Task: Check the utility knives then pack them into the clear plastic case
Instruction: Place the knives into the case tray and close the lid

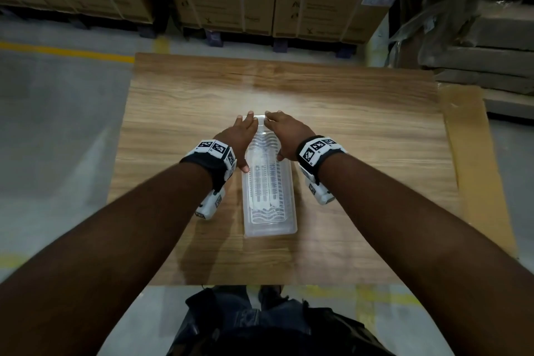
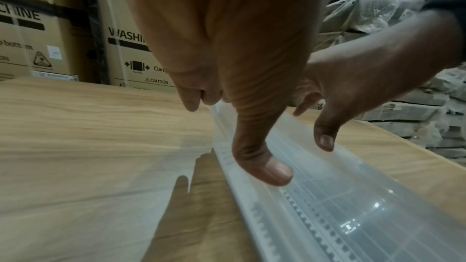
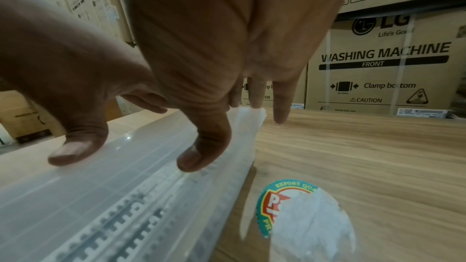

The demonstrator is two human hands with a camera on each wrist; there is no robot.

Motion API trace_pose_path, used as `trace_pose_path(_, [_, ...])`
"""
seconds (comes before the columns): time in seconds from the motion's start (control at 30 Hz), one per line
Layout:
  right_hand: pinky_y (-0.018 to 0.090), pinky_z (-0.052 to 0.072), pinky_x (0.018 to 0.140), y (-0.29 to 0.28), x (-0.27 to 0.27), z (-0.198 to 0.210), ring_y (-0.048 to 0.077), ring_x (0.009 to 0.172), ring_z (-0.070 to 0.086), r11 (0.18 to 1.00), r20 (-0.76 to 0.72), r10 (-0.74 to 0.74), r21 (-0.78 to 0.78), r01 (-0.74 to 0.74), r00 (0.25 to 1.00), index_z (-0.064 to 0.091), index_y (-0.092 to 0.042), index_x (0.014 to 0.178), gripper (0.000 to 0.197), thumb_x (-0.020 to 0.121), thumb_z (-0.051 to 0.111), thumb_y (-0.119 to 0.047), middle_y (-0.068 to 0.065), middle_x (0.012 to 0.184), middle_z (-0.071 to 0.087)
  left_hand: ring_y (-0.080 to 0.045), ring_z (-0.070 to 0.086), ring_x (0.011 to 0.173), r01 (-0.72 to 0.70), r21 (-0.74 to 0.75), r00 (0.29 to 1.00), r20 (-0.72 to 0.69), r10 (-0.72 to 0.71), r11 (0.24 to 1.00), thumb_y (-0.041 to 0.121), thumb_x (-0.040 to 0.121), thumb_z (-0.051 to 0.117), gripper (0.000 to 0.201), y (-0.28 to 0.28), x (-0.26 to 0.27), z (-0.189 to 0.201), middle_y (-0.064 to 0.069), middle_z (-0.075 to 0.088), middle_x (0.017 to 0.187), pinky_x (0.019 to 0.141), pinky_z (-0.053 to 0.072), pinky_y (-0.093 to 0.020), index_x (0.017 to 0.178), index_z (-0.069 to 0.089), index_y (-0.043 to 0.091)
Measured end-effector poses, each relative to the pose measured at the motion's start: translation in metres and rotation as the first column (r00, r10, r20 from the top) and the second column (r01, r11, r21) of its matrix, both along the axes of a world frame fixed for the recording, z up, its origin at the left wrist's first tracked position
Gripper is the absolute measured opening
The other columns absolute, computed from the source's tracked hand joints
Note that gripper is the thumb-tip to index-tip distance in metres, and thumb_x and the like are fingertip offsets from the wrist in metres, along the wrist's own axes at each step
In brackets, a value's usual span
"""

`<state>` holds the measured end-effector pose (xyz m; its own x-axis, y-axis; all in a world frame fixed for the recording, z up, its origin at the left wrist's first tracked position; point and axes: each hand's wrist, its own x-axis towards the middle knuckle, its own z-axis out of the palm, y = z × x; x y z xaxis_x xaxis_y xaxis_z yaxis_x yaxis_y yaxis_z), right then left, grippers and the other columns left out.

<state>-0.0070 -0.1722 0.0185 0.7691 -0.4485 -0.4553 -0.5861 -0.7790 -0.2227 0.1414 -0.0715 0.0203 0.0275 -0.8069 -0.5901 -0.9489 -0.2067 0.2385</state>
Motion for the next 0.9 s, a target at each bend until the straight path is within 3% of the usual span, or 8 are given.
trace_pose_path(0.13, [0.04,0.027,0.12,0.002,0.0,0.003,0.023,0.152,0.01,1.0,-0.022,-0.007,-0.024,0.006,1.0,0.023,-0.013,0.155,0.108,0.069,0.087,-0.016,0.002,0.165,0.01,-0.032,-0.008,0.15,-0.07,-0.042,0.995,-0.076,0.066,0.997,0.018,0.061,0.09,0.132,0.007,0.003,-0.005,-0.012,-0.014,0.162,0.121,0.013,-0.048,0.154,-0.003,0.008])
trace_pose_path(0.23, [0.046,0.03,0.118,0.009,-0.002,0.002,0.026,0.152,0.01,0.998,-0.016,-0.039,-0.05,0.038,0.999,0.021,-0.013,0.155,0.108,0.069,0.087,-0.017,0.005,0.165,0.01,-0.03,0.004,0.15,-0.164,-0.14,0.983,-0.107,0.15,0.976,0.011,0.06,0.09,0.124,0.015,-0.004,-0.004,-0.014,-0.004,0.163,0.12,0.014,-0.037,0.154,0.01,0.006])
trace_pose_path(0.37, [0.046,0.045,0.105,0.021,-0.013,0.003,0.034,0.138,0.038,0.966,0.111,-0.254,-0.015,0.257,0.961,0.041,-0.004,0.141,0.086,0.068,0.086,-0.01,0.016,0.156,0.028,-0.032,0.031,0.141,-0.364,-0.237,0.926,-0.197,0.323,0.901,0.003,0.068,0.083,0.099,0.036,-0.023,-0.001,-0.013,0.017,0.158,0.115,0.031,-0.037,0.149,0.027,0.007])
trace_pose_path(0.5, [0.037,0.049,0.095,0.038,-0.039,-0.012,0.033,0.111,0.059,0.794,0.145,-0.601,0.221,0.567,0.786,0.058,-0.003,0.117,0.056,0.073,0.085,-0.023,0.018,0.125,0.058,-0.029,0.055,0.118,-0.705,-0.238,0.698,-0.4,0.594,0.668,0.017,0.081,0.075,0.066,0.071,-0.045,-0.018,-0.012,0.05,0.133,0.101,0.046,-0.04,0.138,0.043,0.01])
trace_pose_path(0.57, [0.044,0.055,0.09,0.049,-0.054,-0.028,0.03,0.1,0.067,0.585,0.076,-0.779,0.443,0.679,0.622,0.068,-0.007,0.099,0.037,0.073,0.085,-0.027,0.014,0.106,0.07,-0.029,0.059,0.111,-0.806,-0.155,0.576,-0.424,0.699,0.571,0.028,0.088,0.068,0.048,0.088,-0.057,-0.025,-0.012,0.063,0.12,0.09,0.045,-0.029,0.129,0.051,0.009])
trace_pose_path(0.63, [0.052,0.059,0.081,0.062,-0.069,-0.036,0.03,0.084,0.07,0.417,0.027,-0.867,0.587,0.694,0.497,0.067,-0.013,0.073,0.021,0.076,0.082,-0.027,0.01,0.083,0.071,-0.028,0.061,0.11,-0.849,-0.111,0.508,-0.442,0.74,0.517,0.034,0.092,0.063,0.041,0.099,-0.068,-0.029,-0.013,0.067,0.115,0.083,0.04,-0.024,0.122,0.056,0.007])
trace_pose_path(0.77, [0.054,0.058,0.079,0.078,-0.079,-0.034,0.033,0.076,0.069,0.352,0.039,-0.906,0.62,0.701,0.421,0.059,-0.019,0.057,0.031,0.081,0.077,-0.028,0.012,0.072,0.069,-0.024,0.061,0.106,-0.889,-0.09,0.444,-0.412,0.795,0.45,0.034,0.092,0.063,0.031,0.101,-0.074,-0.034,-0.009,0.068,0.109,0.075,0.034,-0.02,0.108,0.063,0.007])
trace_pose_path(0.9, [0.049,0.059,0.081,0.078,-0.077,-0.031,0.035,0.085,0.071,0.36,0.061,-0.912,0.594,0.719,0.406,0.06,-0.018,0.053,0.034,0.082,0.077,-0.026,0.017,0.08,0.073,-0.026,0.061,0.108,-0.866,-0.11,0.492,-0.36,0.793,0.488,0.036,0.091,0.063,0.03,0.095,-0.071,-0.033,-0.008,0.069,0.11,0.077,0.034,-0.02,0.104,0.065,0.008])
